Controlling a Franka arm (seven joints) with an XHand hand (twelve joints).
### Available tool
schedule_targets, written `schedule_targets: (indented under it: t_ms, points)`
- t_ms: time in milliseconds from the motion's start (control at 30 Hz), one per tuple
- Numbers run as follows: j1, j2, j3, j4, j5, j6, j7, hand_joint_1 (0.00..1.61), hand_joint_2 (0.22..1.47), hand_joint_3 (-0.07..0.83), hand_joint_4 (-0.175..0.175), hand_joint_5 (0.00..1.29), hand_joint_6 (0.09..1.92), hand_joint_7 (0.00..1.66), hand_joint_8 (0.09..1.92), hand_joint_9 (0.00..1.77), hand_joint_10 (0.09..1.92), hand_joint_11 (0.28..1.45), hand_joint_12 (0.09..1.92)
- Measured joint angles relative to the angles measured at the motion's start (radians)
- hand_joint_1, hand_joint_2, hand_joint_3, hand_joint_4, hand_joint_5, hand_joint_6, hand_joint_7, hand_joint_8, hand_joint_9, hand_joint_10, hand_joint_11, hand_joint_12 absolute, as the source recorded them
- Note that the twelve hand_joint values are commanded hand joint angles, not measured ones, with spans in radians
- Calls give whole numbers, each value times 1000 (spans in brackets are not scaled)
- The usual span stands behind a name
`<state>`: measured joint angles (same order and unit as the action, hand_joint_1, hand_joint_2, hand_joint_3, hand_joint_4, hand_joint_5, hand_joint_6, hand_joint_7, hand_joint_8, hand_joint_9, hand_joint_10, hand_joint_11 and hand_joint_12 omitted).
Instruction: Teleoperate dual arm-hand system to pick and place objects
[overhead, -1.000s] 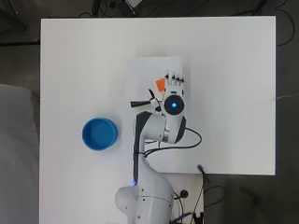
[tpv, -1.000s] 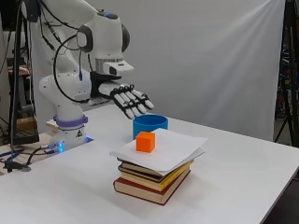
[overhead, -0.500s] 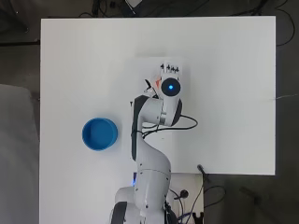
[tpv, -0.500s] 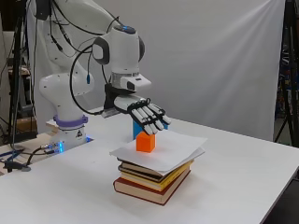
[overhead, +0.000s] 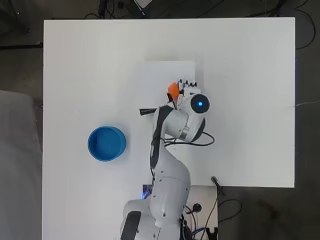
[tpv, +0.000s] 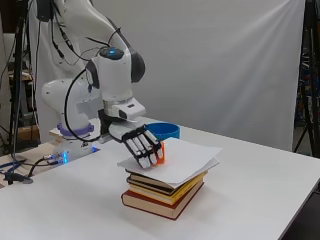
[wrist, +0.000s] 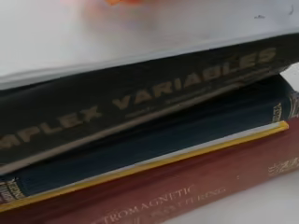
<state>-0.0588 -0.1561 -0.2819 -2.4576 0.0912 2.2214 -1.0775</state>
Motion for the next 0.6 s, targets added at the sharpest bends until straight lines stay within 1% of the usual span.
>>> schedule_targets:
  t_ms: [33, 67, 100, 133, 167, 233, 300, 400, 500, 600]
  points:
    - [-1, -5, -6, -11, 28, 5, -36, 917, 1171, 3, 144, 786, 1101, 1048, 1401, 1269, 1345, 934, 1229]
    - [-1, -7, -11, -16, 62, 4, -82, 947, 1172, 2, 160, 823, 1141, 1126, 1661, 1375, 1626, 994, 1516]
    - [-1, -7, -12, -17, 93, -1, -122, 960, 1172, 1, 168, 841, 1159, 1166, 1804, 1430, 1777, 1022, 1672]
    - [-1, -10, -12, -13, 122, -5, -161, 965, 1173, 1, 172, 849, 1167, 1186, 1876, 1457, 1853, 1035, 1751]
    - [-1, -17, -10, -8, 143, -11, -191, 967, 1173, 1, 174, 852, 1171, 1199, 1911, 1471, 1890, 1047, 1792]
    - [-1, -49, 2, -2, 160, -13, -214, 967, 1174, 0, 175, 852, 1176, 1223, 1920, 1495, 1915, 1072, 1819]
    - [-1, -95, 19, 16, 156, -19, -201, 965, 1175, 0, 175, 850, 1180, 1250, 1920, 1520, 1920, 1097, 1823]
    - [-1, -140, 37, 84, 150, -64, -173, 951, 1190, 3, 175, 819, 1227, 1284, 1920, 1554, 1920, 1128, 1818]
    - [0, -173, 67, 137, 126, -87, -139, 920, 1223, 4, 175, 759, 1319, 1273, 1920, 1555, 1920, 1146, 1819]
    - [5, -227, 118, 162, 96, -135, -115, 904, 1239, 3, 175, 731, 1359, 1253, 1920, 1548, 1915, 1152, 1829]
